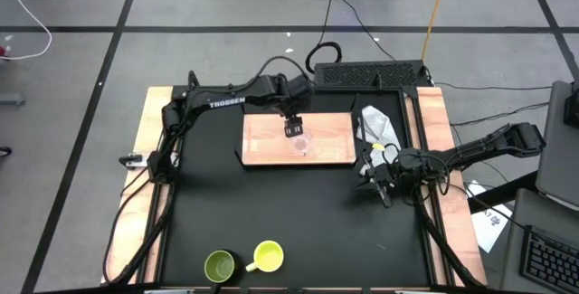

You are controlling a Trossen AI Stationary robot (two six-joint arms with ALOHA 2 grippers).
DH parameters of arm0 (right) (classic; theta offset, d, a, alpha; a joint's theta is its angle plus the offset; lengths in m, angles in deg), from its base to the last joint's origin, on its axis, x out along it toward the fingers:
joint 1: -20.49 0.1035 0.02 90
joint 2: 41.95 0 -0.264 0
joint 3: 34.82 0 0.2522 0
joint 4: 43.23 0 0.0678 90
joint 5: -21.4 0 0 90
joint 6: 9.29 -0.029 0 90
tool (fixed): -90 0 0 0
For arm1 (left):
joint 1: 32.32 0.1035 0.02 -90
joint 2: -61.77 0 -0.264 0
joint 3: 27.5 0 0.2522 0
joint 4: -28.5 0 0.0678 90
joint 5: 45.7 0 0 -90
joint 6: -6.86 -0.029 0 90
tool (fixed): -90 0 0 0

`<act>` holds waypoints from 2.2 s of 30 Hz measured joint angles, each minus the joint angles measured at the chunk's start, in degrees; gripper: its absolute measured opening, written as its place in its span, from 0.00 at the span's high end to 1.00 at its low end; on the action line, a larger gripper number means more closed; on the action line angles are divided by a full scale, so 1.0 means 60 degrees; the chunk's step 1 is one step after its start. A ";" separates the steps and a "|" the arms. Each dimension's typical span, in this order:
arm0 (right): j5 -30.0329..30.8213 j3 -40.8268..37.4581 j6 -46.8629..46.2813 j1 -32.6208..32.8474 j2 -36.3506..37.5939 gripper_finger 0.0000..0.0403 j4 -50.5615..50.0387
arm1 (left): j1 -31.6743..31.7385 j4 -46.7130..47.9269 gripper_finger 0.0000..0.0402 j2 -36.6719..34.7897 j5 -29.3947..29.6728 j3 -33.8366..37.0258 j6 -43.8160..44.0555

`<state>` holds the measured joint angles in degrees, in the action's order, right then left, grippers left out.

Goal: Stack small to large cups/mugs on shelf
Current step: Put the transparent mug on the shelf

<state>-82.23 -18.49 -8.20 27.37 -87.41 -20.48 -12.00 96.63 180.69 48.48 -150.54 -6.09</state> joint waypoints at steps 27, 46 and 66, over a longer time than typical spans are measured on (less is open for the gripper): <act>0.0004 0.0002 0.0186 0.0000 0.0004 1.00 -0.0411 | 0.0108 0.1602 0.41 -0.0036 -0.2250 -0.1190 -0.0257; 0.0000 0.0003 0.0004 0.0000 0.0004 1.00 -0.0345 | 0.0030 0.0906 0.41 -0.0036 -0.2008 -0.0238 -0.0139; 0.0000 0.0002 0.0023 0.0000 0.0004 1.00 -0.0345 | 0.0035 0.0180 0.41 -0.0025 -0.1994 -0.0047 -0.0190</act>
<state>-82.23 -18.48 -8.07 27.37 -87.38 -22.55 -11.78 97.70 180.53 36.51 -150.82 -7.23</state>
